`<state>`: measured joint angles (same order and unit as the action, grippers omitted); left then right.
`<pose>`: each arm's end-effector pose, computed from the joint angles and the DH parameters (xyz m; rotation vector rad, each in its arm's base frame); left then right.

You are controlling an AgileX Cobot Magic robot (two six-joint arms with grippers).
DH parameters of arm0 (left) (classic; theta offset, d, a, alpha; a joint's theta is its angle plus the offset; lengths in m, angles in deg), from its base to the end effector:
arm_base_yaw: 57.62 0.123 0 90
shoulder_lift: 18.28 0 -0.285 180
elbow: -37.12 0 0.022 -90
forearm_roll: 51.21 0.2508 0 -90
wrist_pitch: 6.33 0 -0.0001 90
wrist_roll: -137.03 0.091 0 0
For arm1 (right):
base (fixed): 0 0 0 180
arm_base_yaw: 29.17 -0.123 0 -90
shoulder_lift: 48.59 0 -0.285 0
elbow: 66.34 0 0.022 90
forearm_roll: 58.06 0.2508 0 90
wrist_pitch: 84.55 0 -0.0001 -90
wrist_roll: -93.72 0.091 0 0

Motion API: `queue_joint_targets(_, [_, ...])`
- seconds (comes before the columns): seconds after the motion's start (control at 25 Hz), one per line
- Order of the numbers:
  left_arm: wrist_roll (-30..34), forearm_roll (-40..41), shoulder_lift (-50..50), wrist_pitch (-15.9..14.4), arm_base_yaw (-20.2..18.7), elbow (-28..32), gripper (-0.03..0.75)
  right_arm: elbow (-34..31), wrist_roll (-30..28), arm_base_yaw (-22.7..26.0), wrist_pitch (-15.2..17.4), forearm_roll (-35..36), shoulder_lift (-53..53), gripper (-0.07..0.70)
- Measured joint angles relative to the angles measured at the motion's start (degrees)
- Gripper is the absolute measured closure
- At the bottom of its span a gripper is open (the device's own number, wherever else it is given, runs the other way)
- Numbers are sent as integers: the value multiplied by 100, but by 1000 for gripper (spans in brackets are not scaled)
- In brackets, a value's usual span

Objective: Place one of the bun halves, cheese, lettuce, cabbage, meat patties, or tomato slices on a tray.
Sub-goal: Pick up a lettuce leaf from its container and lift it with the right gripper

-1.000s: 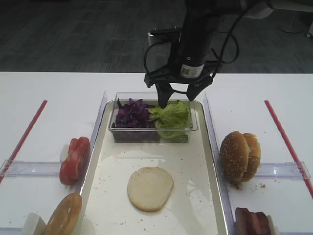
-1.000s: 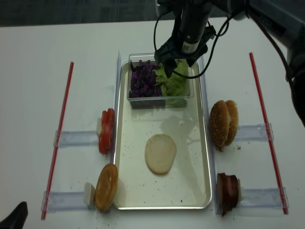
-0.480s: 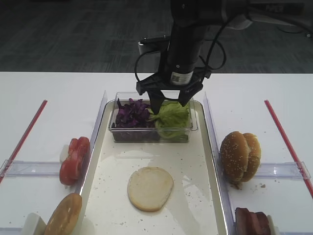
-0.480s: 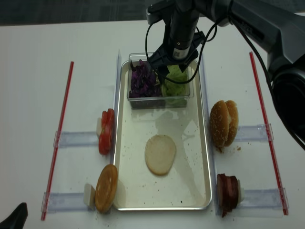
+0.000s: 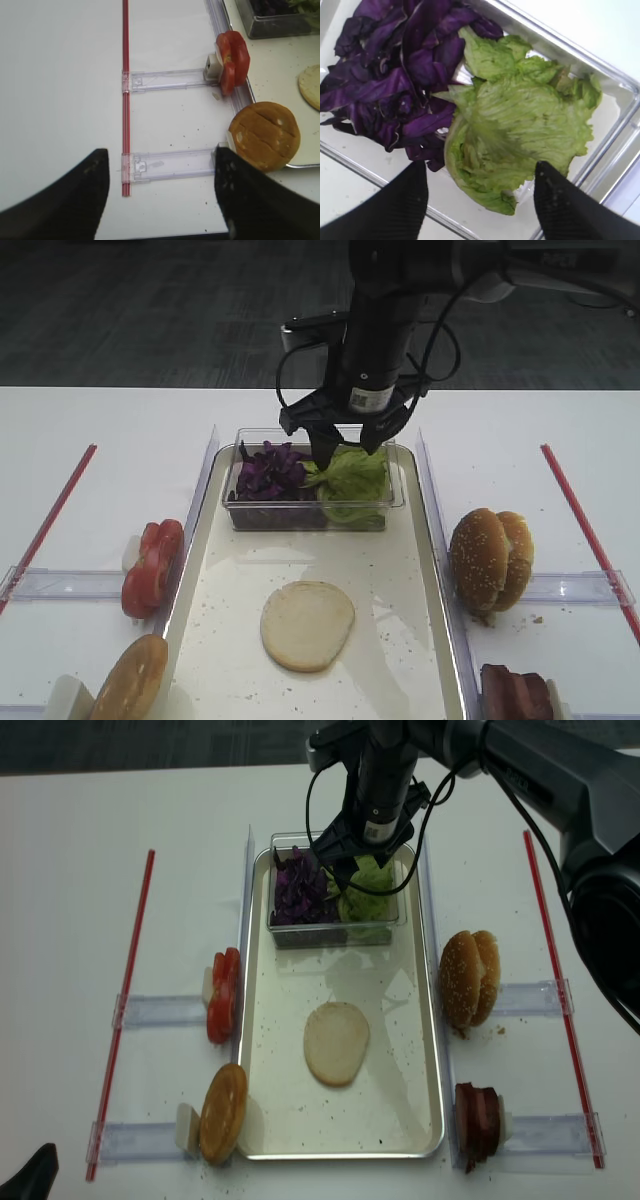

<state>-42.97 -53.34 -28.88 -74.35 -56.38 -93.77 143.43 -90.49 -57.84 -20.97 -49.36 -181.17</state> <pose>-0.0027 -0.0032 0.2652 -0.0208 2.2287 -0.0342 0.4010 0.2333 0.2111 -0.7560 2.8279 0.2803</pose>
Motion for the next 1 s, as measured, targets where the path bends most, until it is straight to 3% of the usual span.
queue_joint_targets(0.2, [0,0,0,0,0,0,296,11,-117,0,-81,-3,-47,176])
queue_joint_targets(1.0, [0,0,0,5,0,0,296,12,-260,-9,-347,-92,-553,179])
